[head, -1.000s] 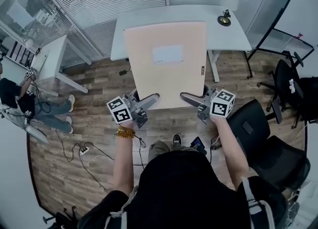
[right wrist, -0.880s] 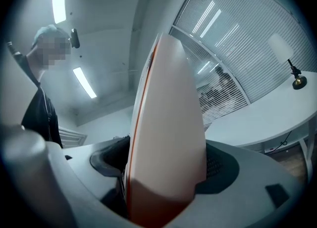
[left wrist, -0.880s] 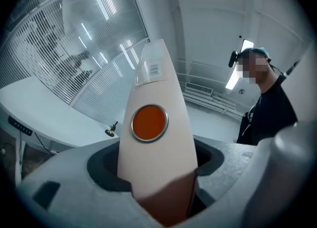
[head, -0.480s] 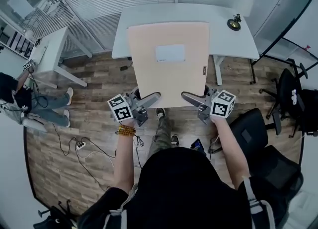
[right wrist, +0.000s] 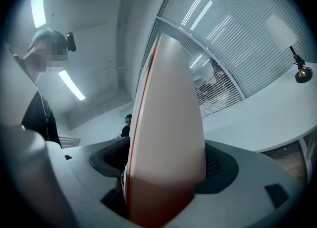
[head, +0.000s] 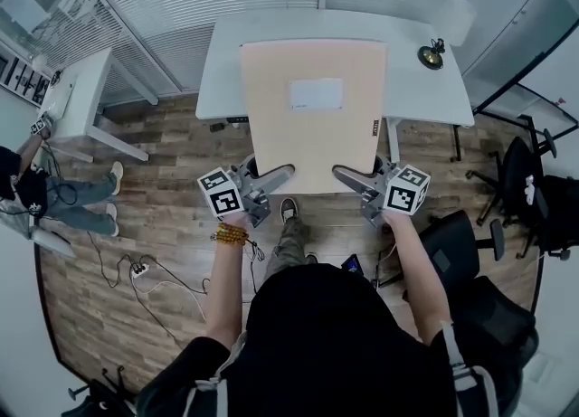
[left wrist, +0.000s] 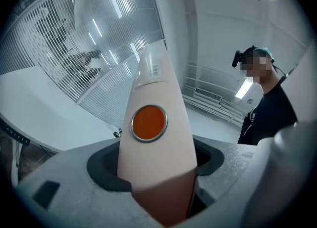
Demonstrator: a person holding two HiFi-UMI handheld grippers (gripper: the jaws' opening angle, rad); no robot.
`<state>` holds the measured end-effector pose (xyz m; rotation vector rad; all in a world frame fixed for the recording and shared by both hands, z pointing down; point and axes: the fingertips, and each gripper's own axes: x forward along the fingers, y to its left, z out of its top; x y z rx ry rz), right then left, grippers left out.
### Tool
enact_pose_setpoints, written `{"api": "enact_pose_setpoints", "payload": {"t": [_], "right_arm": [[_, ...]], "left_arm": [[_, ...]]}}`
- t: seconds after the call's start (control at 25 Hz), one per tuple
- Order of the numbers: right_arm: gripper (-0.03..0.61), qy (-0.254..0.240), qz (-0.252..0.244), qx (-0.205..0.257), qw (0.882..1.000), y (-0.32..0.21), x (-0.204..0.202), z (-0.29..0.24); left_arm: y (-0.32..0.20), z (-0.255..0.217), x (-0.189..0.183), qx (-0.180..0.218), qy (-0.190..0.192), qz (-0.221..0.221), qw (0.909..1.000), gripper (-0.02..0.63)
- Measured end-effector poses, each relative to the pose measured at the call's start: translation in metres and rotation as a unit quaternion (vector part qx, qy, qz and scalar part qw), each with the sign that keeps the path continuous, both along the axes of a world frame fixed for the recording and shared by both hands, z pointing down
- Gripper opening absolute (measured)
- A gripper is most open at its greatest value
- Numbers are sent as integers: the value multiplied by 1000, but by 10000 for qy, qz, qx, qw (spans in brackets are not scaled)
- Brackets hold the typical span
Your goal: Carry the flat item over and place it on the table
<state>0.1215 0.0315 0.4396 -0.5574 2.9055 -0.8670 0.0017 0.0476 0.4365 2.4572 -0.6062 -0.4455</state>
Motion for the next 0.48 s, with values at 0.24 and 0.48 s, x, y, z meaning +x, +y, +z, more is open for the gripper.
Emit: {"api": "enact_pose_setpoints", "payload": {"t": [0.24, 0.48], "right_arm": [[374, -41, 151, -83, 9998, -46, -17, -3], [373, -20, 286, -118, 9995, -88, -34, -2]], "left_arm": [[-48, -3, -19, -37, 7, 62, 10000, 321], [-94, -1, -36, -89, 59, 140, 9998, 321]]}}
